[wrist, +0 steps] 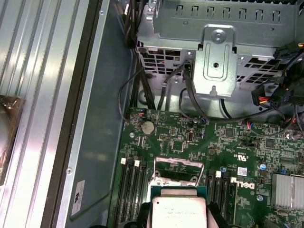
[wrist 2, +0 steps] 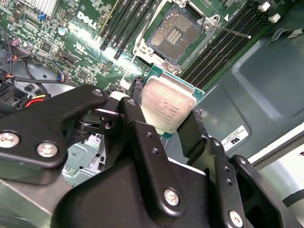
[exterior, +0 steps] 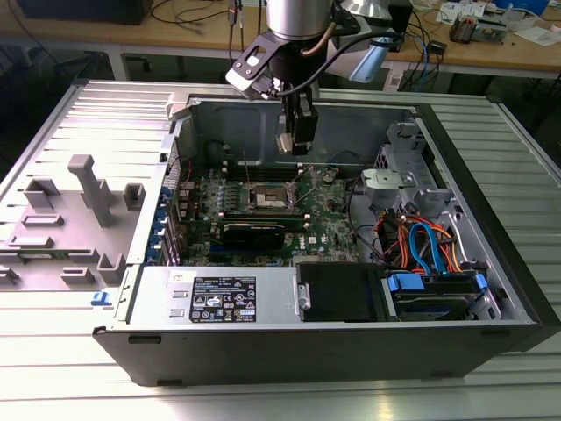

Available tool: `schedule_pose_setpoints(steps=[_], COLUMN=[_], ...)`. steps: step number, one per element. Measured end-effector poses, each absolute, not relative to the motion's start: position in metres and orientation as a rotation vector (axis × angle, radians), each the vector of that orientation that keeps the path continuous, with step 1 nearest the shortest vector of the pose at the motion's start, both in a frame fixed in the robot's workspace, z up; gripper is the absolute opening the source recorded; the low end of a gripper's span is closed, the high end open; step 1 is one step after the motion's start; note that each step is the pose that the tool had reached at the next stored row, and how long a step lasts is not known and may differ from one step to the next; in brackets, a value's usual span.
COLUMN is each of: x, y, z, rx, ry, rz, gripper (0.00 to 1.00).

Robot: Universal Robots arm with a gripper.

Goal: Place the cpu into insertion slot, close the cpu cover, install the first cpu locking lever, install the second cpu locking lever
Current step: 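Place the cpu into insertion slot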

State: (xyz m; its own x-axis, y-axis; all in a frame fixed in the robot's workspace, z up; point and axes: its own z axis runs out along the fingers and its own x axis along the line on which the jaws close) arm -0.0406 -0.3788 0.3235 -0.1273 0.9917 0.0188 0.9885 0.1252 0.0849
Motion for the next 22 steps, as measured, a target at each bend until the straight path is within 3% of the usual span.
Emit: schedule_pose_setpoints(steps=[22], x=[-0.045], y=[-0.379], z=[0.313], rx=[2.124], ry=[2.261], rz=[0.104], gripper=[0.55])
